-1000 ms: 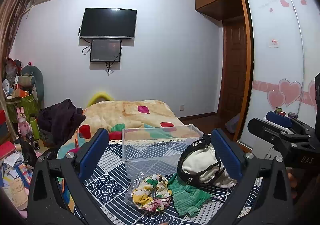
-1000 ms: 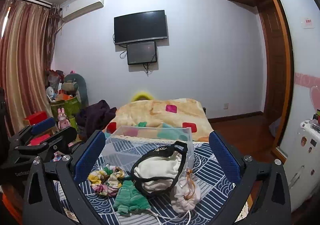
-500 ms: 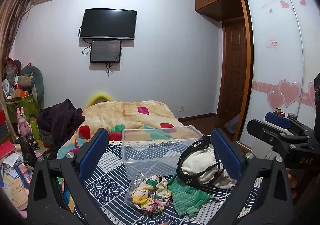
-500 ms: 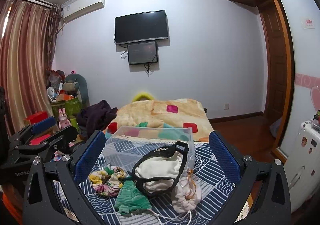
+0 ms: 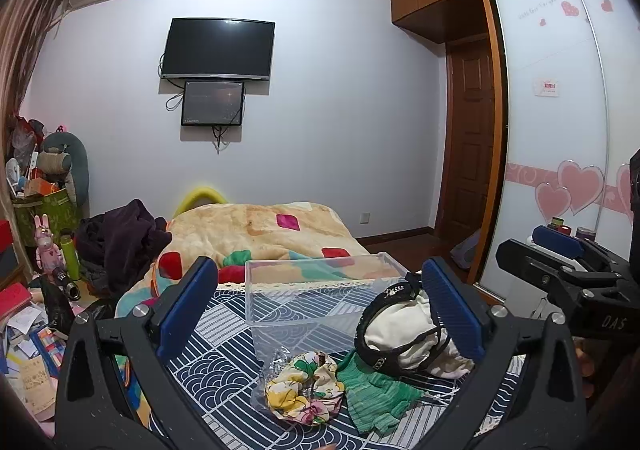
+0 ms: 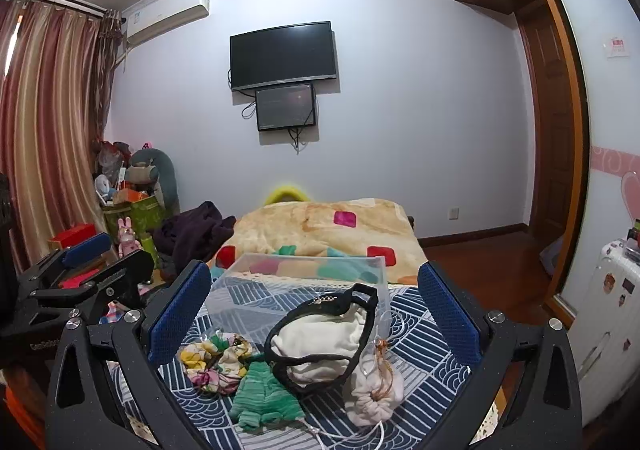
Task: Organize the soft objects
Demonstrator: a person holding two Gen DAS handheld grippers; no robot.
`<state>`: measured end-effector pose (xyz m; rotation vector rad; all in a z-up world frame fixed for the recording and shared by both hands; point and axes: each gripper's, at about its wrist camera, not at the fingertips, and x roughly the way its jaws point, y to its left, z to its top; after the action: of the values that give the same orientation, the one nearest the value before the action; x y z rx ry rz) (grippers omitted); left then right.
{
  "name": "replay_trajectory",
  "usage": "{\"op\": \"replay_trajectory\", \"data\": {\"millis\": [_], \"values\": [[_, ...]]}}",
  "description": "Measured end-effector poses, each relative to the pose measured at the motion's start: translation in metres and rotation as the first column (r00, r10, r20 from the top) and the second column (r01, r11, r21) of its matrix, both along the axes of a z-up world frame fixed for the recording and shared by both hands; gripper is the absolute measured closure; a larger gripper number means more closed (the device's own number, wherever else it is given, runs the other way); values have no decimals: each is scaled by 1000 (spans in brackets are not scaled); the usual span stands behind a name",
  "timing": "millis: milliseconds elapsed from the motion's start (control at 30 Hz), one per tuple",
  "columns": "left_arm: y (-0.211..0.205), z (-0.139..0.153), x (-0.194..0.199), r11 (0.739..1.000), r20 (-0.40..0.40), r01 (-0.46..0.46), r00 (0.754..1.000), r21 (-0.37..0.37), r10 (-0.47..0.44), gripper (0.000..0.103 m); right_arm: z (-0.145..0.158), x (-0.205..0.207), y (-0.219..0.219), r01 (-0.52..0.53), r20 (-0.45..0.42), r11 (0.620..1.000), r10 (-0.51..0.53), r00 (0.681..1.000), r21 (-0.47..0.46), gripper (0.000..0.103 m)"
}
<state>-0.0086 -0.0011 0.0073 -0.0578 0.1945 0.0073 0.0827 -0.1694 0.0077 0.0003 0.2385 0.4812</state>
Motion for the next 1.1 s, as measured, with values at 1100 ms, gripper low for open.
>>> {"op": "replay_trajectory", "data": {"millis": [1100], "values": [[-1,1,0,1000,5,18,1000,-10,-18,0,-1,-4,3,-9,5,1000,9,1000,-3,0]]}}
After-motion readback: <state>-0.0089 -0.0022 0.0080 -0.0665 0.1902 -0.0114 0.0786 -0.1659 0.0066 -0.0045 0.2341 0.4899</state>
